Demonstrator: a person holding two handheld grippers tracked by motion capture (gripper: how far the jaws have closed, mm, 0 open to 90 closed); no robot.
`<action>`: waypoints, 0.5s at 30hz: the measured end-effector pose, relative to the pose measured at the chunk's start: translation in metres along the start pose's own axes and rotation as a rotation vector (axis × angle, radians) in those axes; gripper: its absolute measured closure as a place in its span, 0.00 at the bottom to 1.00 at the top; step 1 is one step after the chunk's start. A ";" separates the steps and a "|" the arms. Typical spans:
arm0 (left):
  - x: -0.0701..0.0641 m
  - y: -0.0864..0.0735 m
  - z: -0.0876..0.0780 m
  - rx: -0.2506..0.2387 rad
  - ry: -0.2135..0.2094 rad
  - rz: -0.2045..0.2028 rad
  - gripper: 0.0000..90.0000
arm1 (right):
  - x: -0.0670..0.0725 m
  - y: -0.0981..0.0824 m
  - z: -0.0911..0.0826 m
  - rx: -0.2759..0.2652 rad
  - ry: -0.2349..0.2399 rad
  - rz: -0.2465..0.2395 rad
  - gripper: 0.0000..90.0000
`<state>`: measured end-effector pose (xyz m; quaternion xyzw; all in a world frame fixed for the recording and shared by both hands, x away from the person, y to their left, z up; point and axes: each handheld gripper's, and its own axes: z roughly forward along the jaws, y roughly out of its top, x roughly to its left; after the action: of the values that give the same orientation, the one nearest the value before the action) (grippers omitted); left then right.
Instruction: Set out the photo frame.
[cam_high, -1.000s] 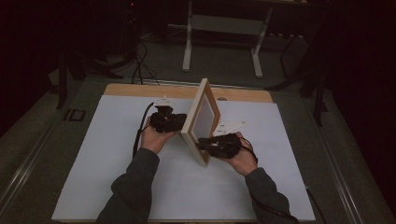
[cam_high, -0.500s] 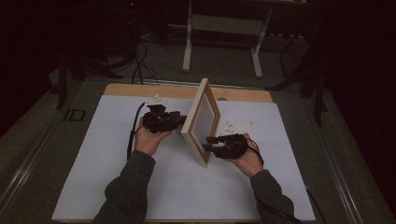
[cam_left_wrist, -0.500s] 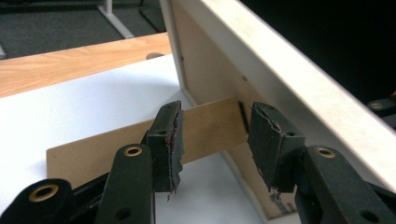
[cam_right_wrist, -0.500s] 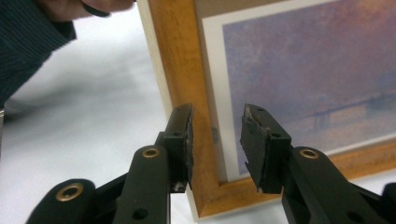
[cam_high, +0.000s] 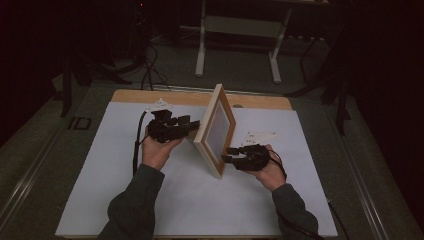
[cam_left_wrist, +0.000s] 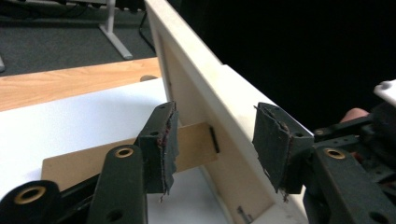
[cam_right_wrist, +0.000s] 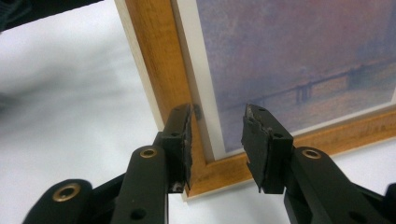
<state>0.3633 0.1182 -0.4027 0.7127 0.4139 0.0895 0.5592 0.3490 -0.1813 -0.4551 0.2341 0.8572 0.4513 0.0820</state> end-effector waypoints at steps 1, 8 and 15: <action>-0.002 0.000 -0.001 -0.002 -0.003 -0.001 0.54 | 0.000 -0.001 0.000 0.002 -0.002 0.003 0.69; -0.015 0.002 -0.007 -0.020 -0.031 0.016 0.54 | -0.003 -0.005 -0.001 0.011 -0.006 0.016 0.68; -0.029 -0.002 -0.004 0.015 0.013 0.050 0.50 | -0.006 -0.008 -0.002 0.015 -0.014 0.028 0.68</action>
<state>0.3410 0.1014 -0.3931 0.7265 0.4003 0.1050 0.5487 0.3509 -0.1895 -0.4614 0.2500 0.8566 0.4441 0.0799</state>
